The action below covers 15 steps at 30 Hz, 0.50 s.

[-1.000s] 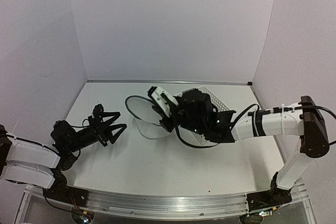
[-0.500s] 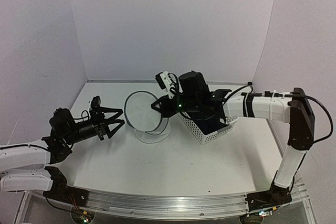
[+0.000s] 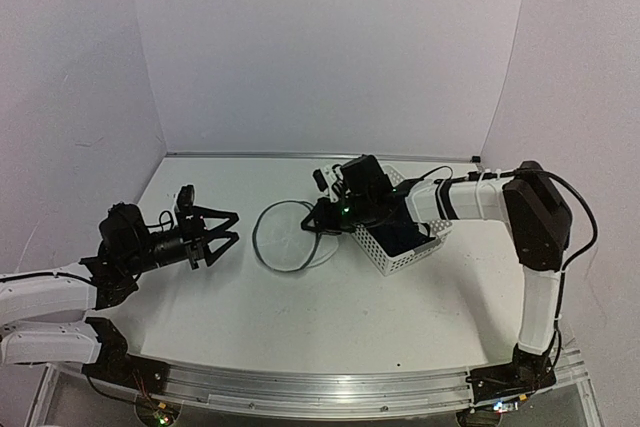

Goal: Unzip the laundry bag and remove the bra
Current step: Close the laundry bag lid on the laundry bag.

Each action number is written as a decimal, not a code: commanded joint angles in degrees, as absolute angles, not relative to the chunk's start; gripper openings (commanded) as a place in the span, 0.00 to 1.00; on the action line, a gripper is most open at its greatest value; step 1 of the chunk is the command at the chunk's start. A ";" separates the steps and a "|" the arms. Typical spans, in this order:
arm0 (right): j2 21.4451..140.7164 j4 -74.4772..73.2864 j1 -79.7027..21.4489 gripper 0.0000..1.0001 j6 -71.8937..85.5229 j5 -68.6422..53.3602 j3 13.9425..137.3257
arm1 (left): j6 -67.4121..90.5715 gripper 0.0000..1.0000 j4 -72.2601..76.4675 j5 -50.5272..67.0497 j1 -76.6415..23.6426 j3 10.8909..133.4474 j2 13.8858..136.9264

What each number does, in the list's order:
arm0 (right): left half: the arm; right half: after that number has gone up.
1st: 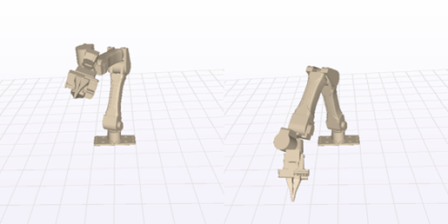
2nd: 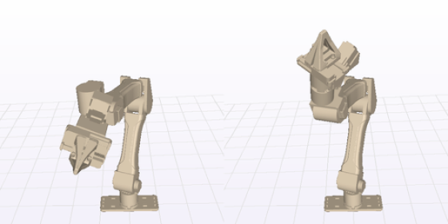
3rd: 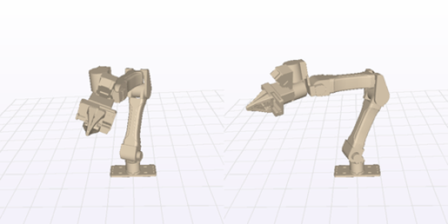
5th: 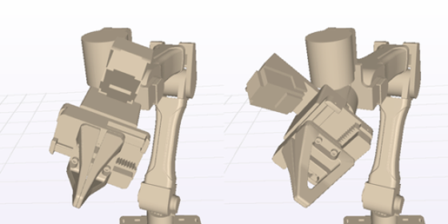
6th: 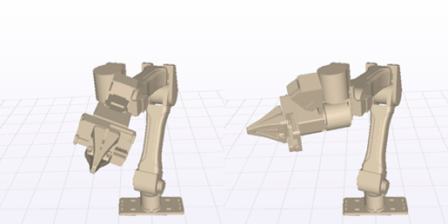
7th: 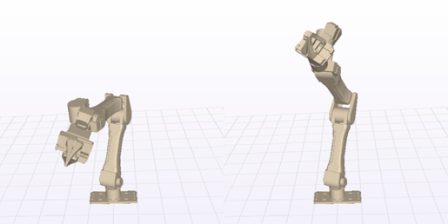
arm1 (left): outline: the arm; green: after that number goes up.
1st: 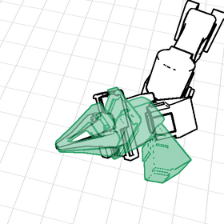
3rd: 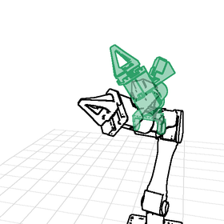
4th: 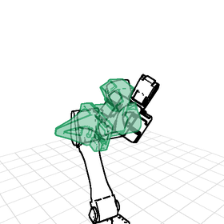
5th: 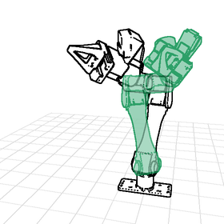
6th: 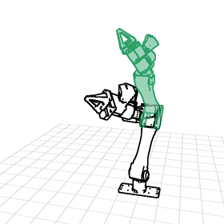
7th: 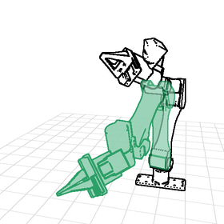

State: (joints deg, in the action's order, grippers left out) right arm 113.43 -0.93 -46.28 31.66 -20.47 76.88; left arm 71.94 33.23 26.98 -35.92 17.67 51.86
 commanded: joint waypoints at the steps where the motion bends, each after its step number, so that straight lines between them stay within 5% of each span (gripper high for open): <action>1: 115.83 3.57 -44.52 0.06 36.60 -24.86 80.14 | 70.41 0.65 34.44 27.38 -35.61 20.62 52.24; 15: 113.09 5.71 -43.52 0.39 37.78 -23.52 77.50 | 69.57 0.65 34.36 27.86 -35.42 20.96 54.16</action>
State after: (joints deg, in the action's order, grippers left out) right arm 117.82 2.57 -43.42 38.61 -25.17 77.62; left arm 71.07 32.82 27.03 -35.86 17.69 53.63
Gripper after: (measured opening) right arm 0.371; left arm 0.651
